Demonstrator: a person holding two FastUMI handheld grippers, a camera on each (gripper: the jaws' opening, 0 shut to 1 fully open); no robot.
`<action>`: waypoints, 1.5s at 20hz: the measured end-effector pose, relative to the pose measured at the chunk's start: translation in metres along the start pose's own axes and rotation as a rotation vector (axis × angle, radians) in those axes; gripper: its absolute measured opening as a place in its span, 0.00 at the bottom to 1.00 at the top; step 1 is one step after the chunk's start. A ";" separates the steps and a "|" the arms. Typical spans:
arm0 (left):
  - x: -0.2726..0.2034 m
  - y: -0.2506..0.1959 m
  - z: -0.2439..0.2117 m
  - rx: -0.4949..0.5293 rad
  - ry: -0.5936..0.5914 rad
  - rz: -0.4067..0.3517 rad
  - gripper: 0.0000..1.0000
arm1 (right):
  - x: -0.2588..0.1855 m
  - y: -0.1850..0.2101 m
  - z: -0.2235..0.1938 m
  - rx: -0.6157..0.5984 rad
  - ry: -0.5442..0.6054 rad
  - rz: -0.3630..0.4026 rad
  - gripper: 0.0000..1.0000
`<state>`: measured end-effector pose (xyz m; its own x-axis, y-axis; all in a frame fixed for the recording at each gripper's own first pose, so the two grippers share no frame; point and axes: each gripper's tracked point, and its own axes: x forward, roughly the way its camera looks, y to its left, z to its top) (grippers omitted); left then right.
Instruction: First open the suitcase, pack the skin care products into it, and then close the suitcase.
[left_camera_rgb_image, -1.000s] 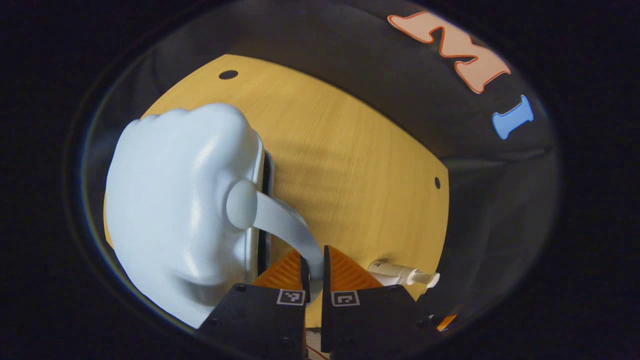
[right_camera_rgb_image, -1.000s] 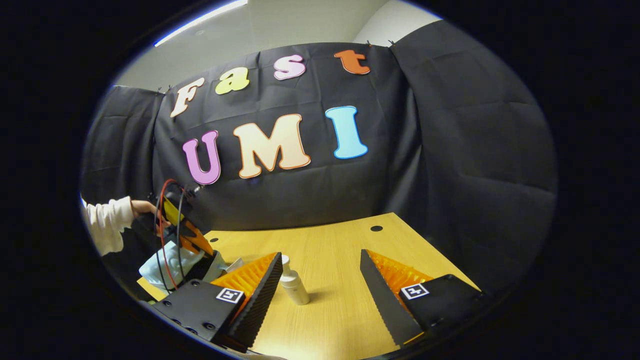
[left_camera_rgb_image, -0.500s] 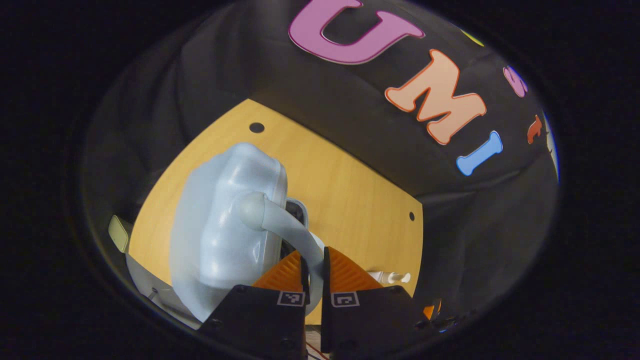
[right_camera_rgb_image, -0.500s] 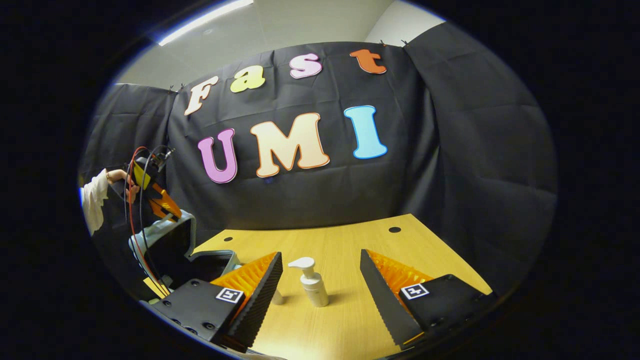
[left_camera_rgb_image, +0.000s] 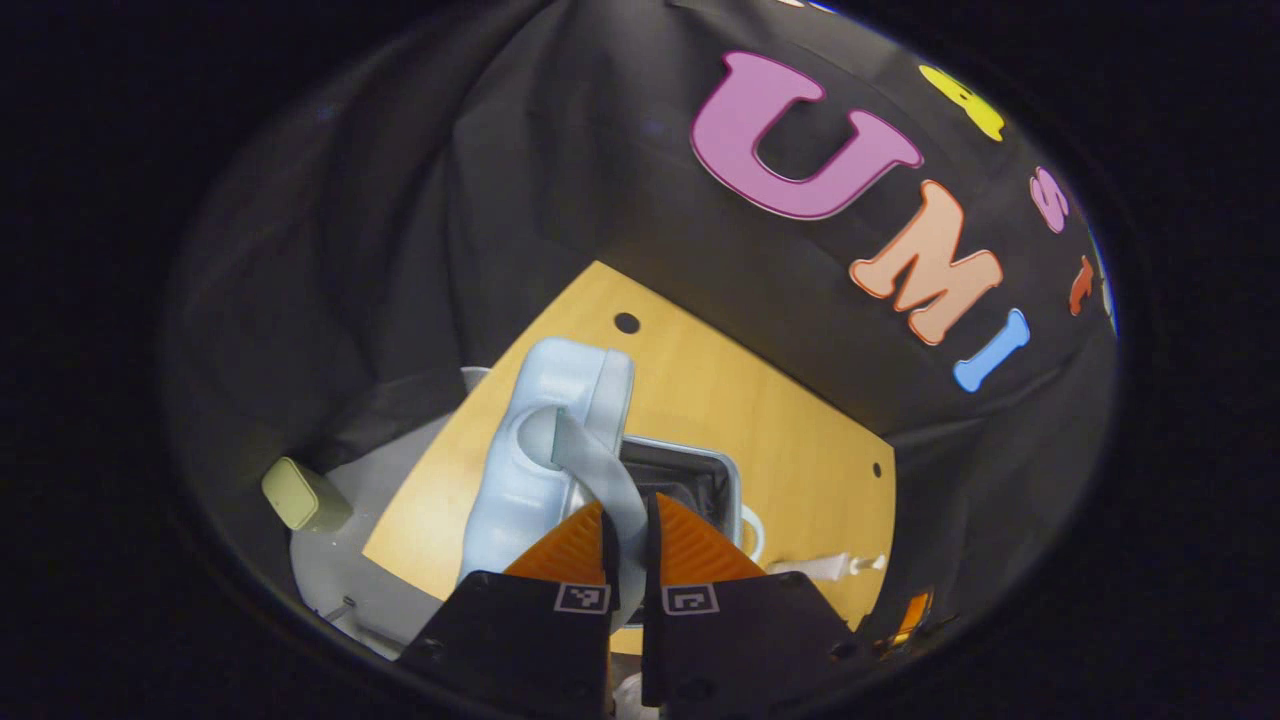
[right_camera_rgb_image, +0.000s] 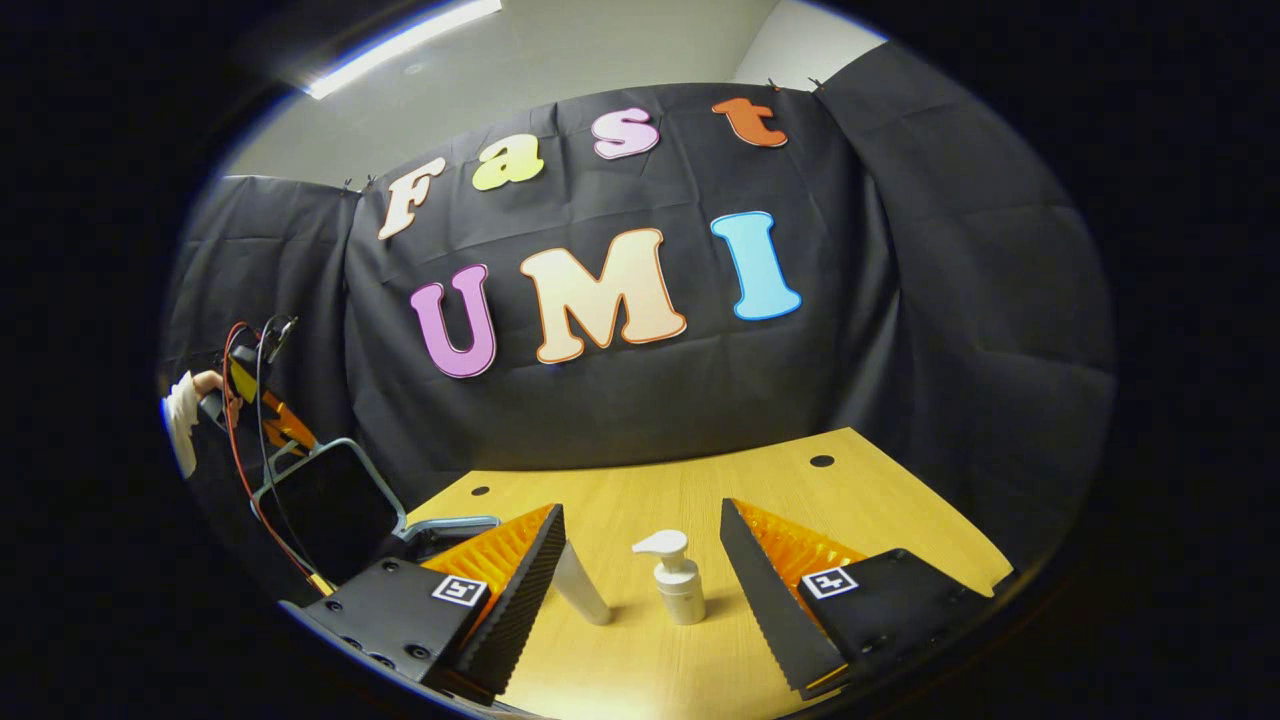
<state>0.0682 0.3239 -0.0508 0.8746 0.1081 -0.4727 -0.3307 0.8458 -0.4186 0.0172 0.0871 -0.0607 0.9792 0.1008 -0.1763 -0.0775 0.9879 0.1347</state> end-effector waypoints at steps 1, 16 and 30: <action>-0.001 0.016 0.002 -0.001 -0.007 0.011 0.04 | 0.001 0.004 0.000 -0.001 -0.001 -0.003 0.98; 0.047 0.203 -0.034 -0.115 -0.078 0.039 0.05 | 0.015 0.050 0.001 0.032 0.007 -0.039 0.97; 0.104 0.223 -0.102 -0.160 -0.018 -0.006 0.22 | 0.023 0.076 -0.018 -0.010 0.073 0.005 0.97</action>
<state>0.0495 0.4703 -0.2718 0.8825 0.1144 -0.4563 -0.3767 0.7527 -0.5399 0.0306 0.1663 -0.0720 0.9624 0.1136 -0.2465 -0.0844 0.9884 0.1262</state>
